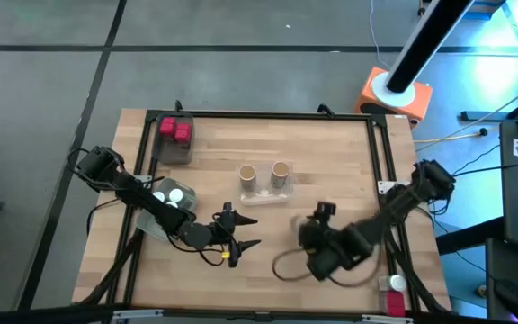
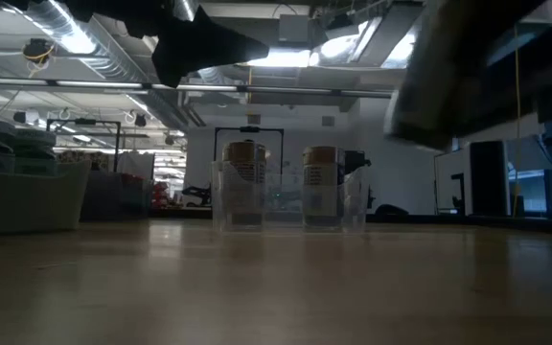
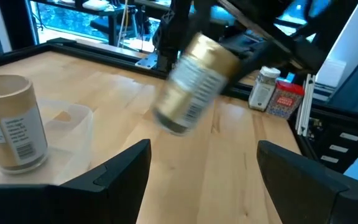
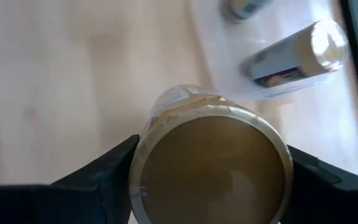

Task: Sort spices by type
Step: Put the brown seasoning bottle into the transparent bin, then put the white seasoning bottle into the gray bin

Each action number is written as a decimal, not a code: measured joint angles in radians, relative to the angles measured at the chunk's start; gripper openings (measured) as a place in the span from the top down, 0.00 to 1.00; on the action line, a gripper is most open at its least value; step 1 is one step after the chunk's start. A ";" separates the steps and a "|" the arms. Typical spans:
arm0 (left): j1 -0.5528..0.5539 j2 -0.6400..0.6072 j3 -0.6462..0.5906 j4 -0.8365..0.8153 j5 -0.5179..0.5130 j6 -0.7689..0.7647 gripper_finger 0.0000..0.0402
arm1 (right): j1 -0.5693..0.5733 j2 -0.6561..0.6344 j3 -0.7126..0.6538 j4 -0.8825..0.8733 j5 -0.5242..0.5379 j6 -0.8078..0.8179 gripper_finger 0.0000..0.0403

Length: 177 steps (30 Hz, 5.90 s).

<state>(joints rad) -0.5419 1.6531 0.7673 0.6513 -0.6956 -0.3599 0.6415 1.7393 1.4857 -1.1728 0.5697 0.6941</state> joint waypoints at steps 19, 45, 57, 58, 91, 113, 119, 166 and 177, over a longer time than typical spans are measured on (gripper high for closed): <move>0.000 0.000 0.000 -0.015 0.000 -0.008 0.31 | -0.221 -0.004 0.099 0.039 0.022 -0.232 0.29; 0.001 0.000 0.000 -0.016 0.000 -0.008 0.31 | -0.457 -0.002 0.188 0.070 -0.009 -0.388 0.29; 0.001 0.000 0.000 -0.016 0.000 -0.008 0.31 | -0.509 0.022 0.188 0.216 -0.102 -0.466 0.29; 0.001 0.000 0.000 -0.017 0.000 -0.008 0.31 | -0.516 0.034 0.188 0.213 -0.104 -0.466 0.29; -0.090 -0.029 -0.007 -0.059 -0.013 0.066 0.31 | -0.567 0.173 0.094 0.345 -0.199 -0.541 0.29; -0.072 -0.029 -0.007 -0.064 -0.013 0.053 0.31 | -0.584 0.172 -0.032 0.510 -0.204 -0.542 0.03; -0.072 -0.029 -0.007 -0.064 -0.013 0.053 0.31 | -0.574 0.172 0.012 0.460 -0.205 -0.542 0.08; -0.071 -0.029 -0.007 -0.058 -0.014 0.005 0.31 | 0.448 0.159 0.380 -0.398 -0.353 0.484 0.12; -0.071 -0.029 -0.007 -0.059 -0.014 0.000 0.31 | 0.473 0.160 0.183 -0.399 -0.630 0.530 0.12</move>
<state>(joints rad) -0.6125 1.6238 0.7605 0.5922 -0.7097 -0.3595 1.1149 1.8991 1.6688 -1.5714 -0.0601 1.2245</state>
